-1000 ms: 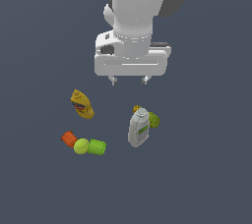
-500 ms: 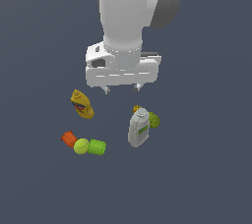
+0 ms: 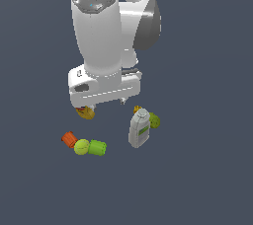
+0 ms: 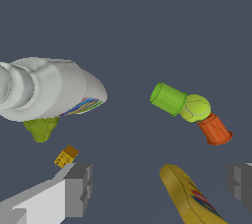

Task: Pick up a designated object from a clutter of objects.

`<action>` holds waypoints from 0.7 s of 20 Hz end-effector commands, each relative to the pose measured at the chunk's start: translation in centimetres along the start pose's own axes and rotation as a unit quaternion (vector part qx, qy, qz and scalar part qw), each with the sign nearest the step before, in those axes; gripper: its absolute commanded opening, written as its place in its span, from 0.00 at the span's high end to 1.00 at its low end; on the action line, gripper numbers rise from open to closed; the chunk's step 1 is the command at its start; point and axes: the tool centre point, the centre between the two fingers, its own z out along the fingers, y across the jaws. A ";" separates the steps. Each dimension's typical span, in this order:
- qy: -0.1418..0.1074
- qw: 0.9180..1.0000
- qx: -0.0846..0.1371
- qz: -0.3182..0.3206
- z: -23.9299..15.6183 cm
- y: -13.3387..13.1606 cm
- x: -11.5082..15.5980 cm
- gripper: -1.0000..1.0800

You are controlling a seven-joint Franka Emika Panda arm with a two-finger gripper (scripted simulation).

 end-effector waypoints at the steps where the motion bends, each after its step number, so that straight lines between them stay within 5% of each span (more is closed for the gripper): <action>1: -0.001 1.000 0.000 -0.023 1.2 1.5 0.3 0.04; 14: -0.002 0.991 0.005 -0.137 7.9 9.1 0.4 0.04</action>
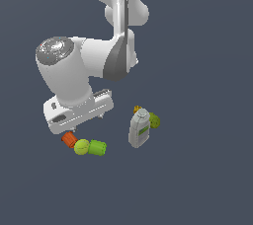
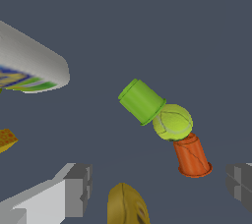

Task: Pick up a designated object from a clutter of objects.

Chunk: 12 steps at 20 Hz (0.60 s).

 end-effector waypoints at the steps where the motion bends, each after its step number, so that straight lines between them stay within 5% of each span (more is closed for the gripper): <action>1: 0.000 1.000 0.001 -0.023 1.4 1.4 -0.5 0.04; 12: 0.004 0.993 0.007 -0.115 7.5 7.0 -3.3 0.04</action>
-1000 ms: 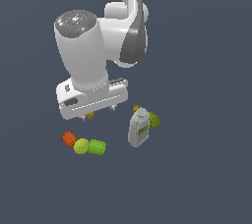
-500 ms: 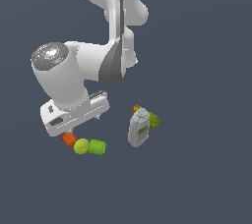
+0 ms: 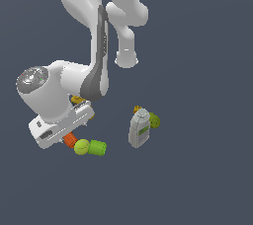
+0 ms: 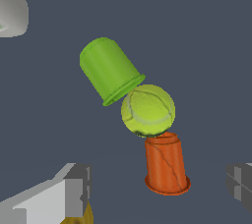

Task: Pick up a designated object from a clutter of objects.

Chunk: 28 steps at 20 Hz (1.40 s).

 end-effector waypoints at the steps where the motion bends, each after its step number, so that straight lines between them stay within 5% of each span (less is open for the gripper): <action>1: 0.001 1.000 0.001 -0.019 1.2 0.9 -0.9 0.04; 28: 0.005 0.998 0.003 -0.068 8.7 3.0 -3.4 0.04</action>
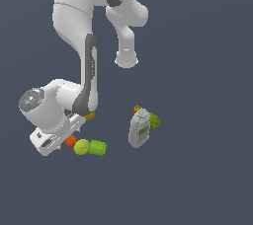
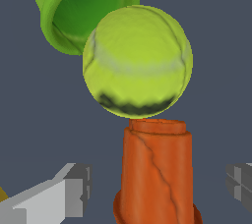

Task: Pick up a designated object from a clutter of objects.

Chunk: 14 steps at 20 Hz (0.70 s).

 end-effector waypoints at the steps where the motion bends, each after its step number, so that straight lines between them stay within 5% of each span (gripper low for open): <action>1: 0.000 1.000 0.000 0.000 1.2 0.0 0.0 0.04; 7: 0.000 1.000 0.000 -0.001 1.8 0.1 0.0 0.04; 8: 0.000 1.000 0.000 -0.001 1.8 0.1 0.0 1.00; 14: 0.000 1.000 0.000 -0.001 1.8 0.1 0.0 1.00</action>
